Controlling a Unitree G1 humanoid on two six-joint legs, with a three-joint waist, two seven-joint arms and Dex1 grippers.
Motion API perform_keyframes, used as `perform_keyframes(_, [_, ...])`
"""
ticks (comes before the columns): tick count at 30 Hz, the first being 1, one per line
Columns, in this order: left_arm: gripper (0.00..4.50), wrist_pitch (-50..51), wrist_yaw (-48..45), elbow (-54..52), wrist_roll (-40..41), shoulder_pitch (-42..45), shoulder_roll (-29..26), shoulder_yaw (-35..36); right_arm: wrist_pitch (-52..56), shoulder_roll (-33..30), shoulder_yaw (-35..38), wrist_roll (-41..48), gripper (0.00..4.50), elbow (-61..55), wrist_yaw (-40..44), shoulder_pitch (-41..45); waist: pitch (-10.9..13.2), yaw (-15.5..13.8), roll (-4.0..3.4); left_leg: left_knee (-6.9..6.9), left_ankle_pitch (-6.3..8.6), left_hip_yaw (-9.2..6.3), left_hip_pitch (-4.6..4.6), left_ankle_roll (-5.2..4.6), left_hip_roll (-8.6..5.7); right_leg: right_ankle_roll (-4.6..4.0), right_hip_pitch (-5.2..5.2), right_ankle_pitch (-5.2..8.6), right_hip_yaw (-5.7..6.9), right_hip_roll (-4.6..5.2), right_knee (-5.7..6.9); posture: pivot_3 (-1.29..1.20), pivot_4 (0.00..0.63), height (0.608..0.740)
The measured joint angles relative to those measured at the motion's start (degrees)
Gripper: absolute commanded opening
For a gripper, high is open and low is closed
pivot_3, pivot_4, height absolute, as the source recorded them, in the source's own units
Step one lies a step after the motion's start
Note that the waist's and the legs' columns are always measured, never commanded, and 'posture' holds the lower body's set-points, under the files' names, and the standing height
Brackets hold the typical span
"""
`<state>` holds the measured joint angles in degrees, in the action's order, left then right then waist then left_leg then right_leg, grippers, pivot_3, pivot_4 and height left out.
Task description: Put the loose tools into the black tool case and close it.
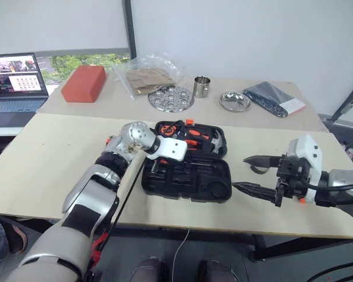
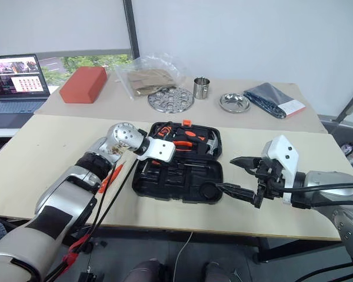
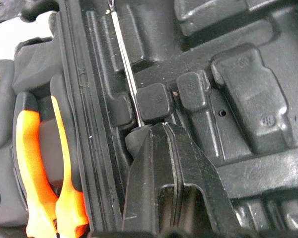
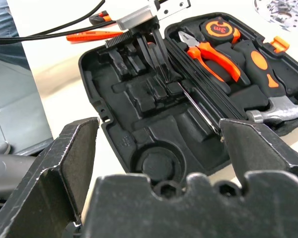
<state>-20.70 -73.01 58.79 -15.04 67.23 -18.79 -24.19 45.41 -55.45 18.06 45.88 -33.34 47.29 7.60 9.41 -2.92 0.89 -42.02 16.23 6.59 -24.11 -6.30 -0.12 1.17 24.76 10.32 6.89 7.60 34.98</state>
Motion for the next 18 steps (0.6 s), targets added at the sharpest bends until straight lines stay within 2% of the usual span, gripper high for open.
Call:
perform_keyframes(2, [0.71,5.6,-2.9,0.4,4.0,-0.2,-0.2,3.5,0.5,0.0,3.8,0.6,4.50,-0.9,-0.3,-3.1,0.0,0.1,0.04,-0.11,-0.07,0.01,-0.29,-0.03,0.00,0.00,0.28,-0.11,-0.01,0.03,0.03,0.00,0.150,0.734])
perform_keyframes(4, [1.47,13.8,-7.6,-2.4,9.7,-0.6,-2.0,7.9,1.7,0.2,8.8,1.7,4.50,-1.5,-0.9,-7.0,0.0,0.5,0.06,-0.21,-0.11,0.01,-0.54,-0.01,0.02,-0.05,0.51,-0.15,-0.01,-0.04,0.12,0.00,0.150,0.734])
perform_keyframes(6, [2.05,23.0,-13.3,-9.6,16.4,-1.6,-5.8,12.7,3.6,1.4,14.9,2.8,4.50,-2.1,-1.4,-11.8,0.0,0.8,0.05,-0.24,-0.14,0.00,-0.56,0.04,0.06,-0.05,0.52,-0.15,0.01,-0.13,0.22,0.00,0.150,0.734])
perform_keyframes(7, [2.54,28.3,-15.6,-14.7,19.7,-2.3,-8.1,14.7,4.3,2.2,18.3,2.9,4.50,-2.3,-1.7,-14.5,0.0,0.9,0.01,-0.14,-0.15,0.01,-0.53,0.05,0.04,-0.03,0.50,-0.14,0.01,-0.17,0.20,0.00,0.150,0.734])
perform_keyframes(9, [3.00,36.0,-17.7,-24.1,24.2,-4.7,-11.1,17.0,5.2,4.1,23.9,2.9,4.50,-2.6,-2.1,-19.7,0.0,0.9,-0.04,0.00,-0.15,0.01,-0.49,0.06,0.03,0.04,0.38,-0.10,0.02,-0.26,0.23,0.00,0.150,0.734])
perform_keyframes(13, [4.38,48.0,-18.9,-38.2,31.3,-12.9,-18.0,19.5,6.0,9.3,33.0,1.8,4.50,-2.3,-3.3,-29.5,0.0,0.8,-0.08,0.14,-0.14,0.04,-0.22,0.07,-0.04,0.22,0.09,0.03,-0.01,-0.28,0.01,0.00,0.150,0.734])
perform_keyframes(15, [4.45,52.2,-19.2,-44.0,35.6,-17.7,-22.3,19.4,6.0,12.1,36.7,0.7,4.50,-1.7,-4.3,-34.2,0.0,0.8,-0.11,0.13,-0.09,0.02,-0.09,0.15,-0.04,0.61,0.03,0.32,-0.12,-0.20,-0.07,0.00,0.150,0.734])
perform_keyframes(16, [4.45,53.6,-19.3,-45.7,36.8,-18.8,-23.6,19.4,6.0,12.8,37.8,0.1,4.50,-1.0,-4.7,-35.7,0.0,0.7,-0.11,0.14,0.14,0.02,-0.06,0.56,-0.05,0.62,0.03,0.36,-0.15,-0.17,-0.07,0.00,0.150,0.734])
perform_keyframes(18, [4.45,54.8,-19.3,-48.1,38.1,-19.5,-24.6,19.4,5.8,13.3,38.6,-1.0,4.50,0.5,-5.8,-36.1,0.0,0.8,-0.14,0.14,0.19,0.02,-0.02,0.70,-0.07,0.56,0.04,0.31,-0.33,-0.15,-0.08,0.00,0.150,0.734])
